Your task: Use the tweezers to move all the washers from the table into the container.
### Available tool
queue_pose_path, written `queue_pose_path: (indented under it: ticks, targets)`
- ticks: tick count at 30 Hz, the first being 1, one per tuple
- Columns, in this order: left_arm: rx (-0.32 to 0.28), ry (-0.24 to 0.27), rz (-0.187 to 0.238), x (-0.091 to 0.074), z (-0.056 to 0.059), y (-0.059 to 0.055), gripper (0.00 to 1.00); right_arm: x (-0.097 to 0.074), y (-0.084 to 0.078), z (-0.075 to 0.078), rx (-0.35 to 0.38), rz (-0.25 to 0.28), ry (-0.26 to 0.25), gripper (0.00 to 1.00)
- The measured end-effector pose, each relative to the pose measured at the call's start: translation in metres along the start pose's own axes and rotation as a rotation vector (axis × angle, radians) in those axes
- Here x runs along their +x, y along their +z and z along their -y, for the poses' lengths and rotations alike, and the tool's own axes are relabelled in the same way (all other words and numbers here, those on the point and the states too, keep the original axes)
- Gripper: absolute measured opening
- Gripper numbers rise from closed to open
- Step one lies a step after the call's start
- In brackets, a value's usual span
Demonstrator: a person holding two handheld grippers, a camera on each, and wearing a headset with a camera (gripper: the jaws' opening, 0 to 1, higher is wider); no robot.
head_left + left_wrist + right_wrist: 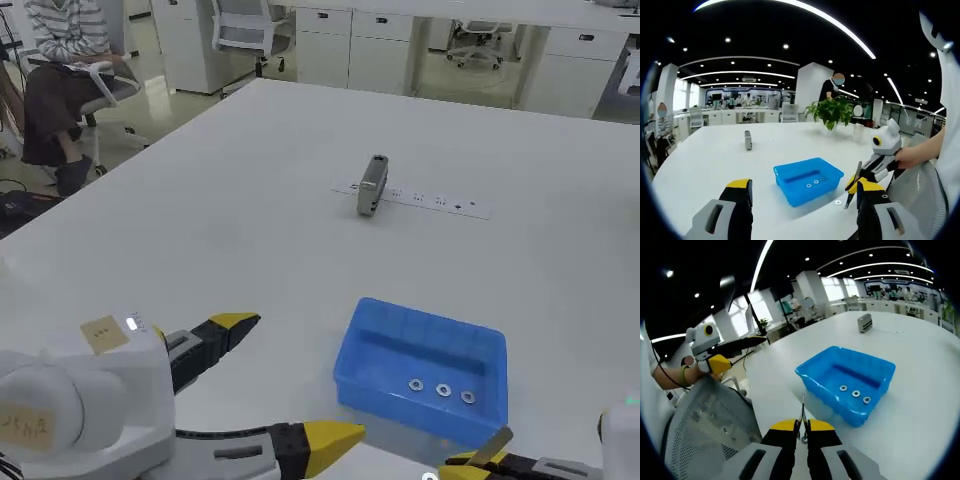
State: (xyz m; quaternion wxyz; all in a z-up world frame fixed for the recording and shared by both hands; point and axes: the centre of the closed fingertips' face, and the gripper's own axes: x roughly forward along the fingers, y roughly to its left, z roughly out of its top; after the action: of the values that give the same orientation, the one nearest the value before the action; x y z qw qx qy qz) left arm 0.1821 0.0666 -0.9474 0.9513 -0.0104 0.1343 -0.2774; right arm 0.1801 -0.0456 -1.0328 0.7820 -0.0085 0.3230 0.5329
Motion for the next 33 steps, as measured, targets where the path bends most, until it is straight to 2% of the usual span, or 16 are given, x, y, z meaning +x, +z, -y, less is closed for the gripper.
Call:
queue_pose_path:
  ticks: [2,5,6,7,12,15,18,22,23,25,28,30,33]
  targets:
    - [0.005,-0.004,-0.010,0.000,0.001,-0.002,0.87,0.000,0.000,0.001,-0.006,0.007,-0.014,0.03]
    - [0.009,-0.008,-0.019,0.001,0.001,-0.004,0.87,0.001,0.000,-0.001,-0.002,0.005,-0.007,0.03]
    - [0.010,-0.011,-0.018,0.001,0.001,-0.004,0.87,0.002,-0.002,-0.001,-0.022,-0.005,-0.016,0.03]
    - [0.009,-0.013,-0.019,0.001,0.001,-0.004,0.87,0.002,0.000,-0.001,-0.025,0.006,-0.016,0.04]
    - [0.015,-0.019,-0.026,0.001,0.002,-0.005,0.87,0.005,0.000,-0.008,-0.065,-0.009,0.000,0.04]
    - [0.014,-0.021,-0.024,0.001,0.002,-0.005,0.87,0.008,-0.004,-0.014,-0.145,-0.029,-0.007,0.04]
    - [0.017,-0.014,-0.027,0.000,0.001,-0.006,0.86,0.009,-0.005,-0.017,-0.166,-0.028,-0.013,0.04]
    - [0.016,-0.012,-0.029,0.000,0.000,-0.006,0.86,0.009,-0.007,-0.016,-0.324,-0.076,-0.026,0.03]
    - [0.015,-0.013,-0.029,0.000,0.001,-0.006,0.86,0.010,-0.008,-0.018,-0.334,-0.074,-0.018,0.03]
    - [0.013,-0.019,-0.026,0.001,0.002,-0.006,0.86,0.011,-0.007,-0.020,-0.310,-0.066,-0.014,0.03]
    - [-0.007,-0.034,0.019,0.001,0.005,0.002,0.91,0.010,-0.006,-0.015,-0.296,-0.064,-0.017,0.02]
    - [-0.007,-0.031,0.022,0.000,0.005,0.003,0.91,0.009,-0.006,-0.013,-0.253,-0.054,-0.017,0.02]
    - [-0.011,-0.023,0.007,0.000,0.003,0.000,0.90,0.007,-0.005,-0.007,-0.144,-0.031,-0.032,0.02]
